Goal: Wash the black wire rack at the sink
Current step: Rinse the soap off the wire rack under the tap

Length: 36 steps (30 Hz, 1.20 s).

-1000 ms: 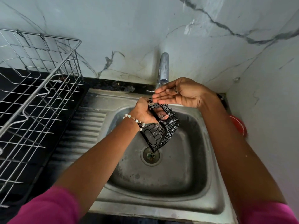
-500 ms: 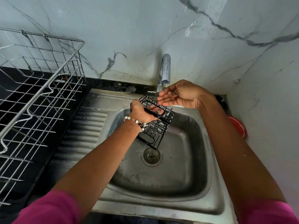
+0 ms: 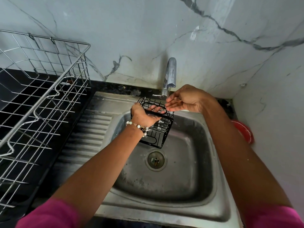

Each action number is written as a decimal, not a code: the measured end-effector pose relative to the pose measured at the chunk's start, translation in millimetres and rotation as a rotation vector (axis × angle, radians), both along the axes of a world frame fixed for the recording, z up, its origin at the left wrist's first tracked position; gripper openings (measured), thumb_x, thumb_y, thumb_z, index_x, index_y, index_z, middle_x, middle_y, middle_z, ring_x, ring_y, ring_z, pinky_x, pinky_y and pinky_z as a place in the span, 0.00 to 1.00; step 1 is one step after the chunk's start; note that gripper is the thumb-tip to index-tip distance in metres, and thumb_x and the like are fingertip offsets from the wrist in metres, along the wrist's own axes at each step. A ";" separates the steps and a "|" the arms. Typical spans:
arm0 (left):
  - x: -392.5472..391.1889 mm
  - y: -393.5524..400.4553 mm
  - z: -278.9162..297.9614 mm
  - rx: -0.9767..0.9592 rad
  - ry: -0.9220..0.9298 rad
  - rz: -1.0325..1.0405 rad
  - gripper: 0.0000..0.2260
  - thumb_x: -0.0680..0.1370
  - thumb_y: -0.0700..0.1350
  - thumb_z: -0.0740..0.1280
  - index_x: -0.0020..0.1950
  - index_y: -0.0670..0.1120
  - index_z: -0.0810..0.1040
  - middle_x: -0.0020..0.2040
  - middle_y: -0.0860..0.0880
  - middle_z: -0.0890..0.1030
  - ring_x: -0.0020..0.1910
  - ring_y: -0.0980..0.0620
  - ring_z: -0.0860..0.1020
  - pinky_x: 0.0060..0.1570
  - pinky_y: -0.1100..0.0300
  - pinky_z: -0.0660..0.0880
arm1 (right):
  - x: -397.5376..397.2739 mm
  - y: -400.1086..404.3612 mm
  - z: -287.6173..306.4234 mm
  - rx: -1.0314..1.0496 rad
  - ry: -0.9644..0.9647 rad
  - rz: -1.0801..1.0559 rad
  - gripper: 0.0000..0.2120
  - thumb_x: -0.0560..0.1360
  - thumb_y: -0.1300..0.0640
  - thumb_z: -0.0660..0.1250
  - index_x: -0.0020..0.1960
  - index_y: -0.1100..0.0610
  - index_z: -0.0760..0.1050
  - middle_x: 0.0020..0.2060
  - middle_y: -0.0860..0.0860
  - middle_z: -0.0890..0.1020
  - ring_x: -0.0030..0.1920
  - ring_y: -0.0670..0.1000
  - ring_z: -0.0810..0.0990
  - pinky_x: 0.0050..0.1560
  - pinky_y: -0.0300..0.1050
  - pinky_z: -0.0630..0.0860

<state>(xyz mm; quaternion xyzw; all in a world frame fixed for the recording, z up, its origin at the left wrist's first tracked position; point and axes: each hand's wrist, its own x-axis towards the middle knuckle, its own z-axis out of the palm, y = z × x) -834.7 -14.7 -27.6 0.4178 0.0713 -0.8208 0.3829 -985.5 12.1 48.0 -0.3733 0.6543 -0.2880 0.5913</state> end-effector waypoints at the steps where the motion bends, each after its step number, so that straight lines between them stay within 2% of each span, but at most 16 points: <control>1: 1.3 0.5 0.0 -0.005 -0.005 -0.003 0.27 0.81 0.59 0.52 0.59 0.35 0.72 0.60 0.36 0.76 0.57 0.39 0.76 0.58 0.42 0.73 | 2.1 0.0 1.1 -0.008 -0.062 0.013 0.14 0.79 0.72 0.53 0.59 0.74 0.73 0.52 0.69 0.79 0.55 0.64 0.81 0.52 0.53 0.80; 4: 4.3 5.4 0.6 -0.023 -0.021 -0.032 0.26 0.82 0.59 0.52 0.55 0.36 0.72 0.57 0.37 0.77 0.55 0.41 0.76 0.61 0.46 0.73 | 8.9 -0.8 2.6 -0.048 -0.309 0.015 0.17 0.79 0.73 0.48 0.60 0.73 0.72 0.54 0.70 0.79 0.56 0.63 0.80 0.55 0.53 0.79; 5: 5.3 7.0 1.4 -0.034 -0.039 -0.049 0.26 0.82 0.58 0.52 0.52 0.35 0.73 0.53 0.38 0.78 0.52 0.42 0.76 0.60 0.48 0.74 | 11.0 -3.0 1.9 -0.048 -0.306 0.004 0.17 0.79 0.73 0.48 0.60 0.73 0.72 0.55 0.70 0.78 0.57 0.63 0.80 0.56 0.53 0.78; 7: 7.7 9.0 1.6 -0.059 -0.099 -0.113 0.26 0.82 0.58 0.54 0.49 0.34 0.74 0.45 0.38 0.78 0.46 0.42 0.77 0.50 0.52 0.76 | 13.7 -5.5 -0.1 -0.035 -0.188 -0.016 0.15 0.79 0.71 0.50 0.59 0.73 0.72 0.56 0.70 0.77 0.57 0.63 0.80 0.54 0.52 0.79; 9: 8.8 10.8 1.4 -0.093 -0.170 -0.189 0.25 0.82 0.57 0.54 0.49 0.35 0.75 0.42 0.37 0.79 0.43 0.40 0.78 0.41 0.53 0.74 | 13.4 -6.2 -0.9 -0.023 -0.181 -0.010 0.15 0.79 0.72 0.50 0.59 0.73 0.72 0.56 0.70 0.77 0.56 0.63 0.80 0.53 0.52 0.80; 11: 8.6 13.9 1.4 -0.154 -0.231 -0.244 0.21 0.83 0.55 0.52 0.49 0.39 0.75 0.43 0.38 0.79 0.42 0.38 0.78 0.38 0.55 0.71 | 12.6 -6.5 -1.0 -0.027 -0.279 -0.020 0.17 0.78 0.74 0.48 0.59 0.74 0.72 0.55 0.70 0.78 0.55 0.63 0.81 0.54 0.51 0.80; 14: 8.6 19.9 1.7 -0.250 -0.309 -0.359 0.19 0.84 0.54 0.52 0.48 0.44 0.76 0.43 0.40 0.80 0.39 0.38 0.80 0.33 0.58 0.69 | 13.5 -6.8 -1.3 -0.029 -0.157 -0.021 0.16 0.78 0.74 0.50 0.59 0.74 0.72 0.56 0.70 0.78 0.55 0.63 0.81 0.54 0.52 0.80; 15: 8.5 20.8 0.9 -0.271 -0.321 -0.391 0.18 0.84 0.54 0.52 0.50 0.46 0.77 0.43 0.40 0.81 0.39 0.38 0.80 0.32 0.58 0.70 | 12.6 -6.1 -2.1 -0.027 -0.134 -0.011 0.16 0.78 0.73 0.50 0.59 0.74 0.72 0.55 0.70 0.78 0.55 0.63 0.81 0.55 0.52 0.80; 18: 9.5 19.0 -2.7 -0.320 -0.344 -0.451 0.16 0.84 0.54 0.52 0.59 0.48 0.74 0.47 0.39 0.82 0.39 0.38 0.82 0.29 0.59 0.72 | 8.5 -5.6 -6.0 -0.041 -0.222 -0.037 0.16 0.78 0.75 0.49 0.57 0.74 0.73 0.53 0.70 0.79 0.54 0.63 0.81 0.54 0.52 0.80; 20: 9.8 19.1 -1.6 -0.356 -0.368 -0.455 0.14 0.84 0.52 0.51 0.61 0.50 0.73 0.45 0.39 0.82 0.35 0.39 0.81 0.25 0.62 0.70 | 6.9 -6.7 -5.3 -0.062 -0.129 -0.097 0.13 0.78 0.73 0.52 0.55 0.74 0.74 0.54 0.70 0.79 0.54 0.63 0.81 0.52 0.52 0.80; 22: 10.0 19.9 -0.3 -0.388 -0.390 -0.467 0.14 0.85 0.51 0.51 0.62 0.50 0.73 0.42 0.39 0.82 0.30 0.41 0.80 0.22 0.65 0.66 | 5.5 -7.2 -3.9 -0.078 -0.118 -0.117 0.12 0.79 0.71 0.52 0.54 0.74 0.74 0.54 0.70 0.79 0.54 0.63 0.81 0.52 0.52 0.80; 25: 11.0 20.4 1.4 -0.432 -0.395 -0.465 0.12 0.84 0.49 0.51 0.60 0.50 0.72 0.44 0.40 0.83 0.30 0.44 0.80 0.20 0.67 0.62 | 7.8 -8.7 -2.4 -0.060 -0.228 -0.111 0.15 0.80 0.71 0.49 0.54 0.73 0.74 0.53 0.69 0.79 0.54 0.63 0.81 0.53 0.52 0.80; 28: 13.2 20.8 2.0 -0.472 -0.406 -0.411 0.10 0.85 0.47 0.50 0.61 0.49 0.69 0.47 0.39 0.83 0.32 0.48 0.82 0.17 0.68 0.61 | 10.3 -11.3 -2.8 -0.051 -0.117 -0.135 0.14 0.80 0.70 0.50 0.51 0.72 0.74 0.54 0.69 0.79 0.55 0.62 0.81 0.54 0.51 0.80; 31: 18.7 20.0 1.5 -0.500 -0.442 -0.409 0.10 0.85 0.45 0.50 0.62 0.48 0.69 0.50 0.38 0.83 0.30 0.51 0.82 0.15 0.67 0.59 | 10.9 -14.0 -4.1 -0.039 -0.286 -0.136 0.17 0.79 0.72 0.47 0.55 0.73 0.73 0.51 0.68 0.80 0.53 0.62 0.82 0.50 0.50 0.81; 35: 24.0 17.6 -0.1 -0.497 -0.506 -0.377 0.11 0.85 0.43 0.51 0.65 0.45 0.68 0.45 0.39 0.83 0.29 0.52 0.83 0.16 0.67 0.58 | 14.0 -16.4 -4.9 -0.032 -0.133 -0.141 0.13 0.80 0.70 0.51 0.48 0.70 0.75 0.46 0.65 0.80 0.46 0.59 0.82 0.46 0.48 0.82; 36: 24.3 16.7 0.1 -0.499 -0.513 -0.366 0.12 0.85 0.43 0.52 0.66 0.45 0.68 0.45 0.40 0.83 0.30 0.52 0.83 0.16 0.67 0.58 | 14.0 -16.4 -5.1 -0.022 -0.161 -0.127 0.14 0.80 0.71 0.51 0.49 0.71 0.75 0.46 0.65 0.81 0.47 0.59 0.82 0.47 0.49 0.81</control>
